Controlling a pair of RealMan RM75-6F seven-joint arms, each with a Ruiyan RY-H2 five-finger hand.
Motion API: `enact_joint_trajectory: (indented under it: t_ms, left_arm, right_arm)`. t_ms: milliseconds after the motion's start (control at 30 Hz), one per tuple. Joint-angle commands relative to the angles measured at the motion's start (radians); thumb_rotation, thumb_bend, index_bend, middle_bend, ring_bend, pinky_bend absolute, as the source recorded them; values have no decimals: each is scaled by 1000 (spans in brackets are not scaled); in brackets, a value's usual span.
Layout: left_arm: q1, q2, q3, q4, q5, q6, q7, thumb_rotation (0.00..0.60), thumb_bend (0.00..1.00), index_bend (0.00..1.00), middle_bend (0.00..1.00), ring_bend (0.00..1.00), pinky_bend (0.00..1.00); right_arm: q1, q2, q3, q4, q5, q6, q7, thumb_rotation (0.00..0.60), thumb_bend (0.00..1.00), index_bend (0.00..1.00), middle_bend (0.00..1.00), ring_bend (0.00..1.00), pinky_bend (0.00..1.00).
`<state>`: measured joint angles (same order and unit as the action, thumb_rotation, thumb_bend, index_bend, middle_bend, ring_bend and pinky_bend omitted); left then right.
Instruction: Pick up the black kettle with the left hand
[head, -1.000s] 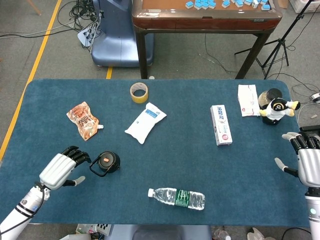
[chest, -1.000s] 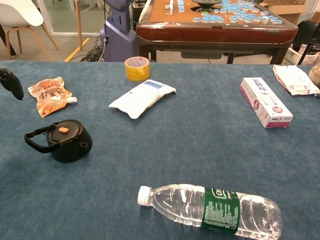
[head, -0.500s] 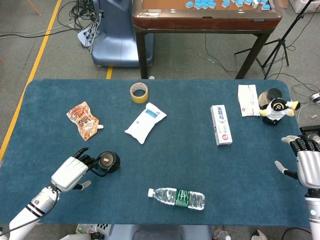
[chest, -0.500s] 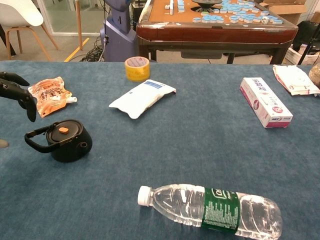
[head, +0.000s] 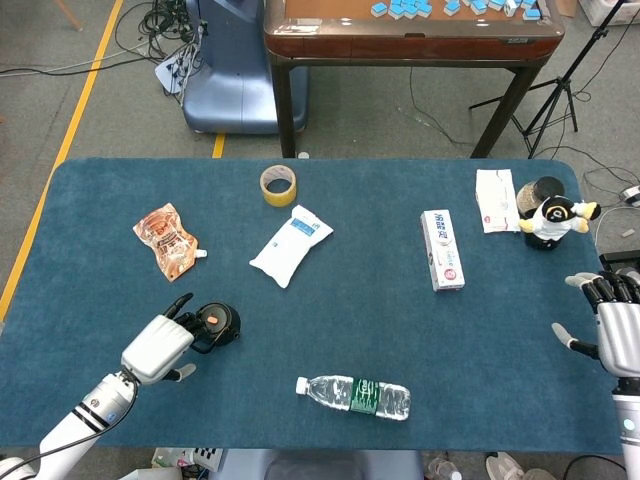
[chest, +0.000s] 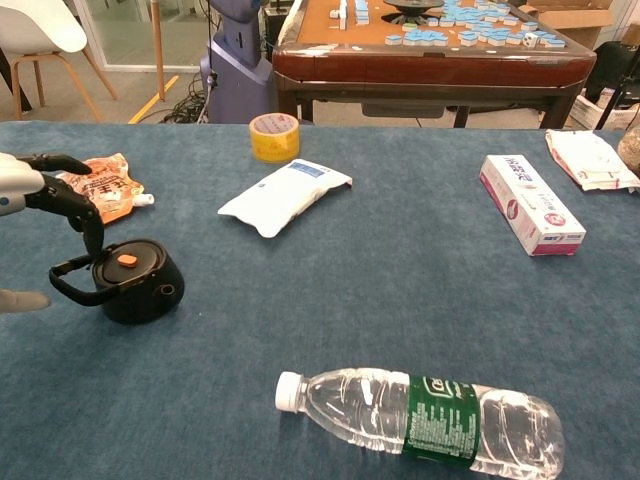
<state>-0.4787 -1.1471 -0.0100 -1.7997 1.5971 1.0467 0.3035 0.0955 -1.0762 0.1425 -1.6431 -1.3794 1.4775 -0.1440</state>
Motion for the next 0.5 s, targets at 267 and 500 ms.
enact_joint_trajectory:
  t_ms: [267,500]
  left_arm:
    - [-18,-36,-6,-11,-70,-31,80,541,201,414,390,309,0]
    - [-25,-55,-6,1,-123,-42,131,526,201,415,390,309,0]
  right_arm:
    - [-5,1,-5,17,4,-5,27,600,185,295,283,170,136]
    - [-5,4,-10,17,1,-11,36,600,185,295,283,165,132]
